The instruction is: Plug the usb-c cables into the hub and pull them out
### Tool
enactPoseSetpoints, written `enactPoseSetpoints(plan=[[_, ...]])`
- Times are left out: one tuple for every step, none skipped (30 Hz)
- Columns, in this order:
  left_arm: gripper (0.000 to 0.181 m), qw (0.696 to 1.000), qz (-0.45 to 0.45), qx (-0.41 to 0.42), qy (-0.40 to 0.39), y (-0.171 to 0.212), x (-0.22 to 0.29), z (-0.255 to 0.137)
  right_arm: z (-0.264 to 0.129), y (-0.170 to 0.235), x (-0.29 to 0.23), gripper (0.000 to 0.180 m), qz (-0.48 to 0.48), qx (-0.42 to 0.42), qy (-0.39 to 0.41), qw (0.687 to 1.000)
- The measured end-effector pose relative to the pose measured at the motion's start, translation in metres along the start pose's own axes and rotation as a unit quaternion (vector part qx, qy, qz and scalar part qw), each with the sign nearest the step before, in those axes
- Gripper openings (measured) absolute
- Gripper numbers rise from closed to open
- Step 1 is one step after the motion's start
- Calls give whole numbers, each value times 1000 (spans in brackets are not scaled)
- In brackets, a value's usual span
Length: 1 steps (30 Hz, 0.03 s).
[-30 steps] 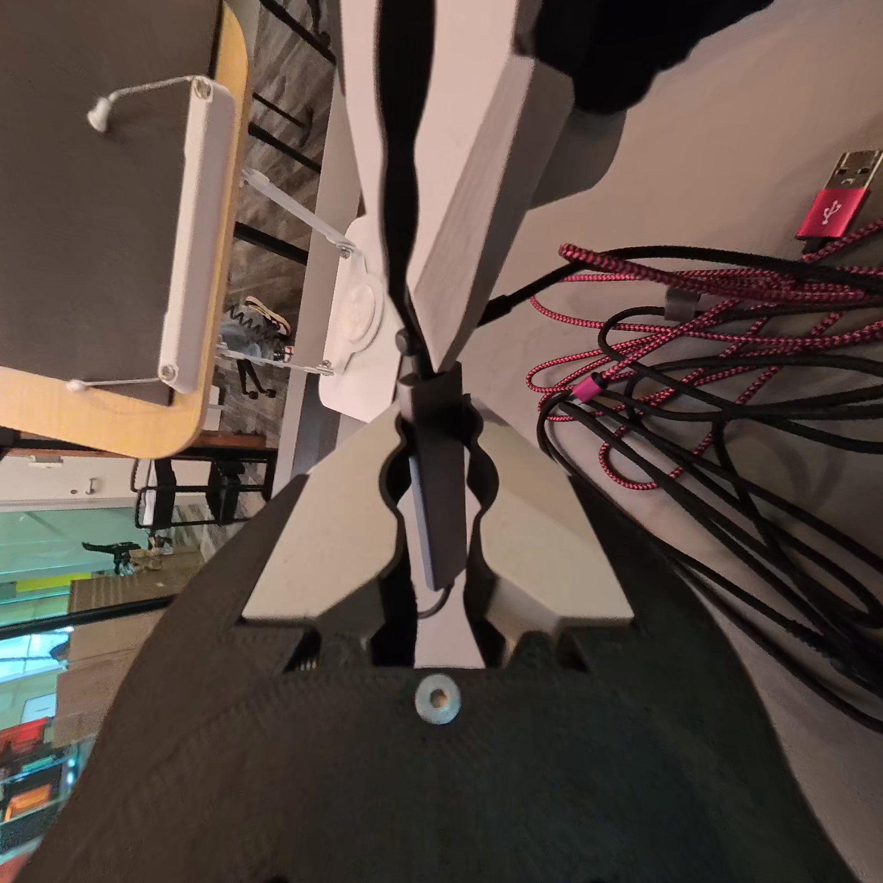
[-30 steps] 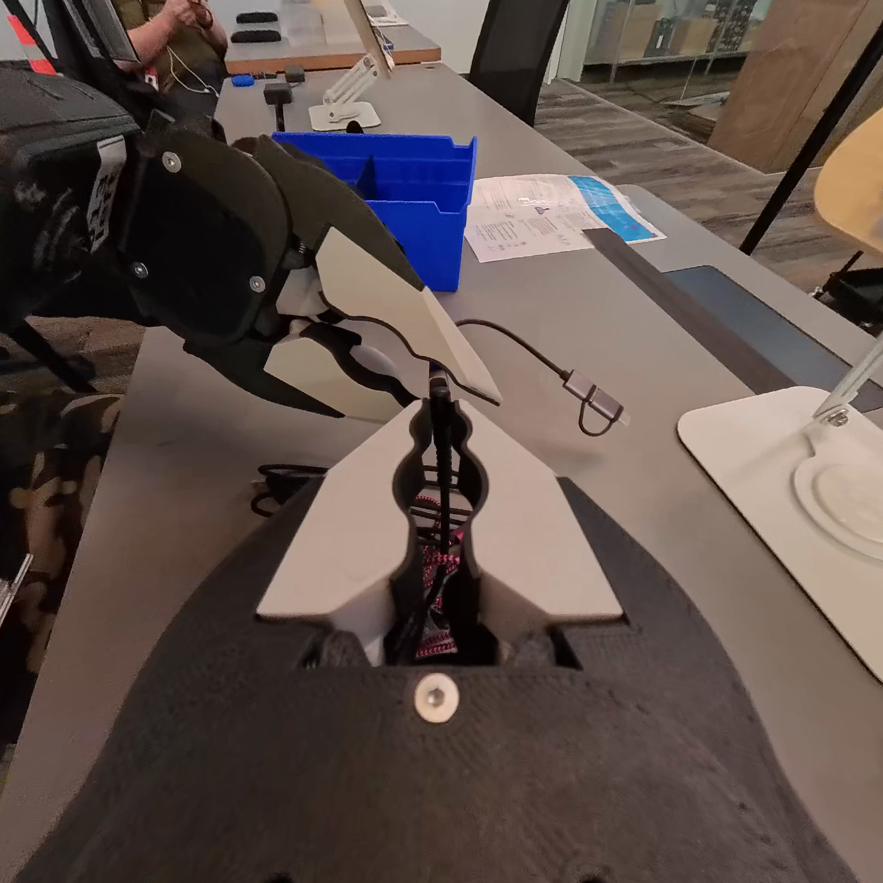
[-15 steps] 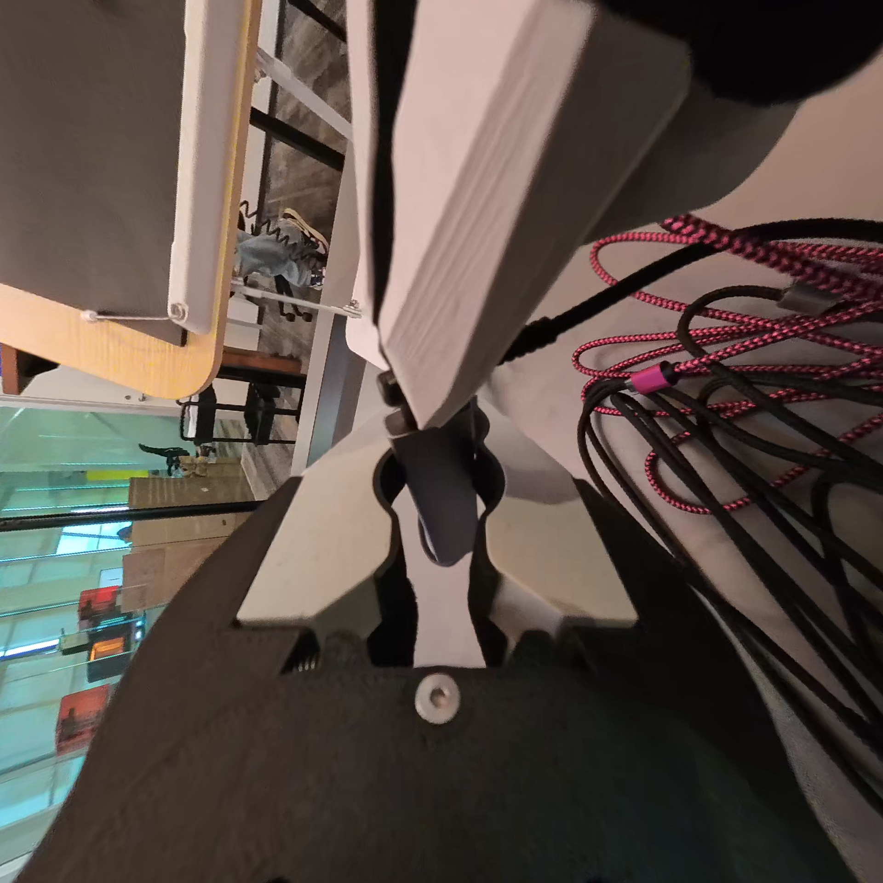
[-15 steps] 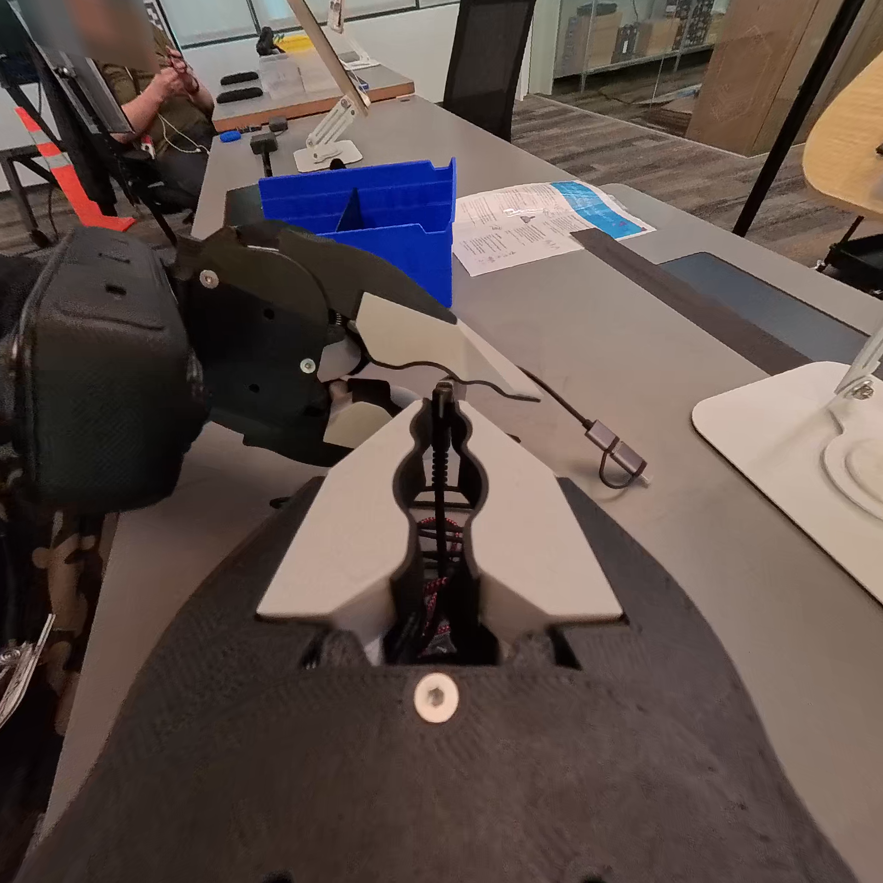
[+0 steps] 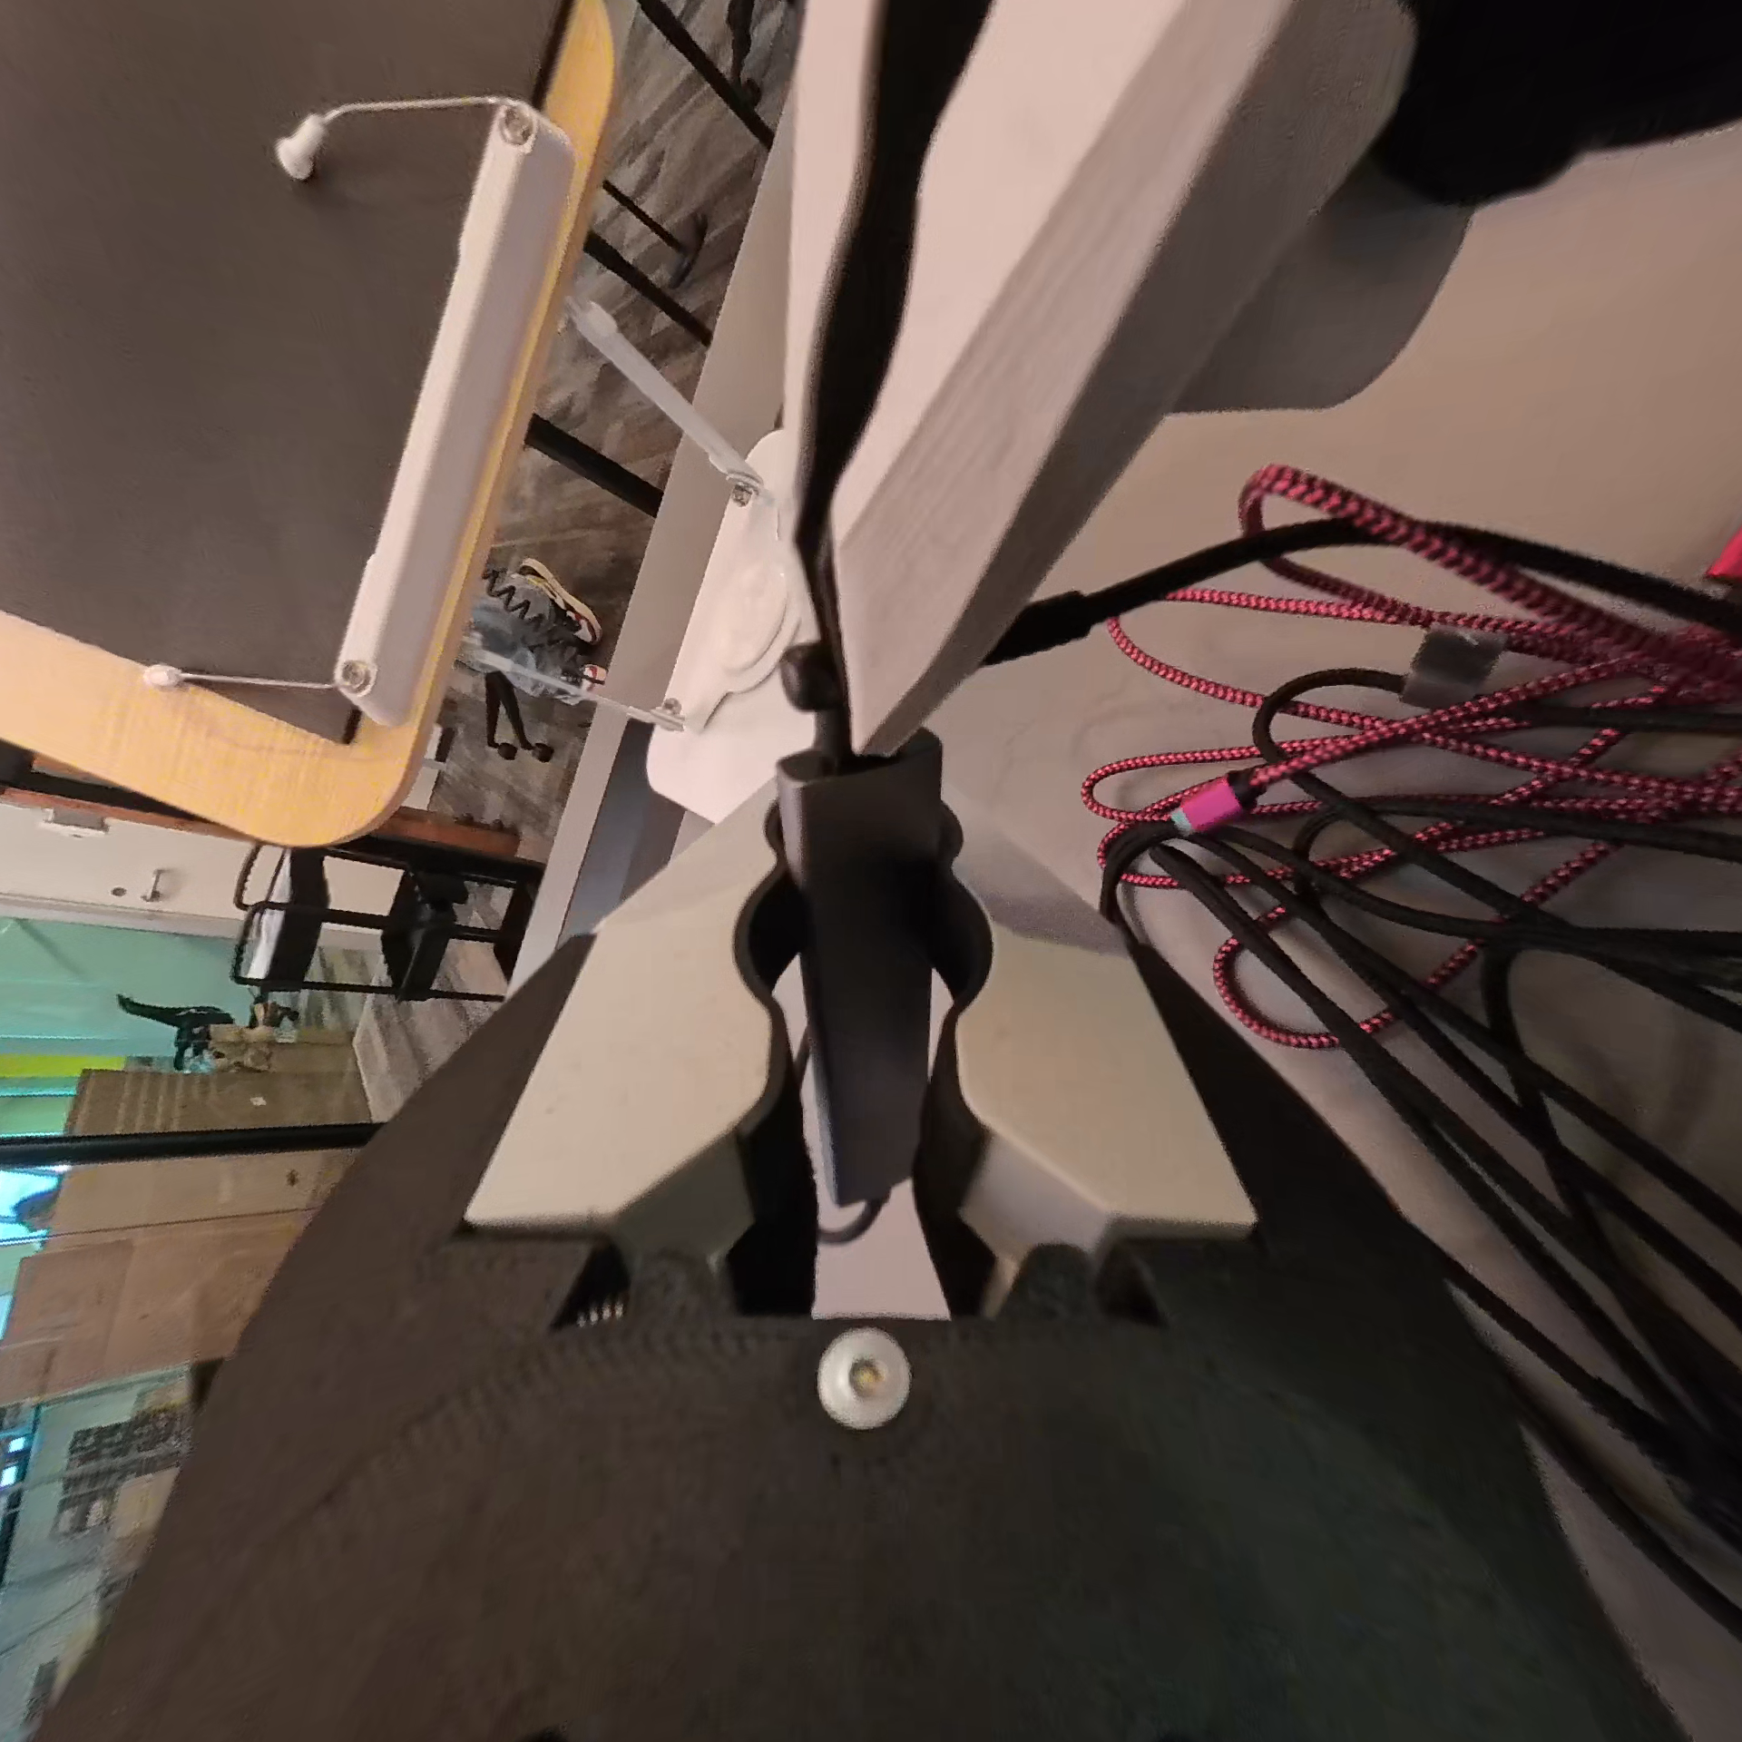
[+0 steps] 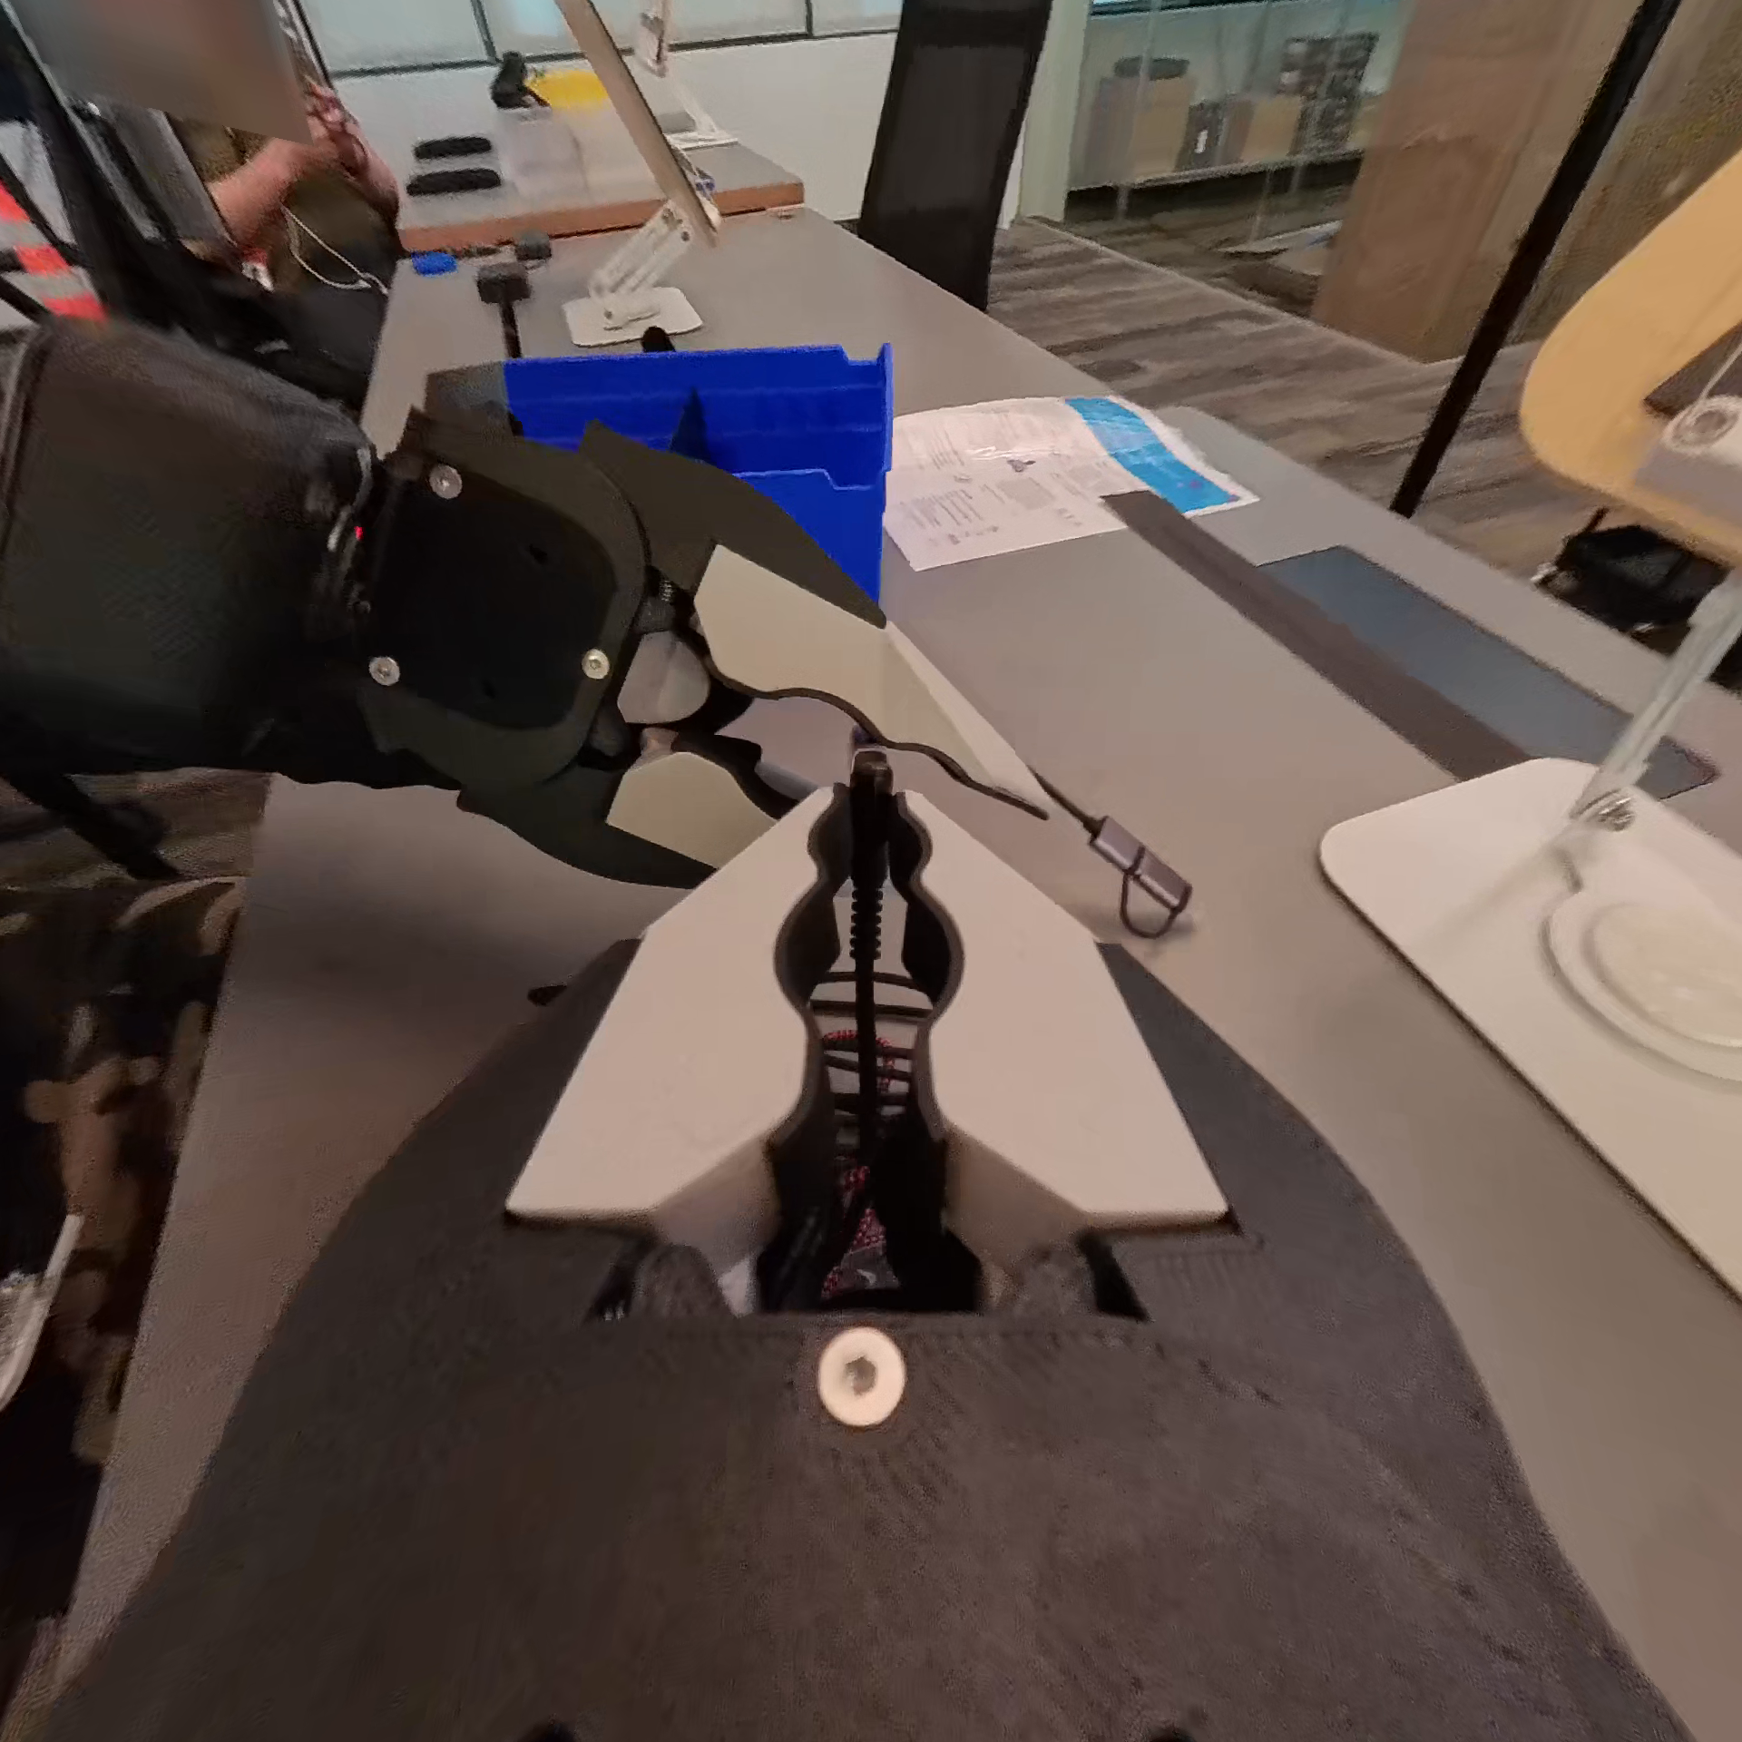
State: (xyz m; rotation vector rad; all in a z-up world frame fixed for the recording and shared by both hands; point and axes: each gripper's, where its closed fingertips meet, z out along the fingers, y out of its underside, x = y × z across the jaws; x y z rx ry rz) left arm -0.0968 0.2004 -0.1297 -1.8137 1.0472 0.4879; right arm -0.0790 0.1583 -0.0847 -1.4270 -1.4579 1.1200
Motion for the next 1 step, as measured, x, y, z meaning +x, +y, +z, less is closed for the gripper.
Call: enactPoseSetpoints(plan=[[22, 1000, -2, 0, -2, -1, -1, -2, -1, -1, 0, 5, -12, -1, 11, 1000]])
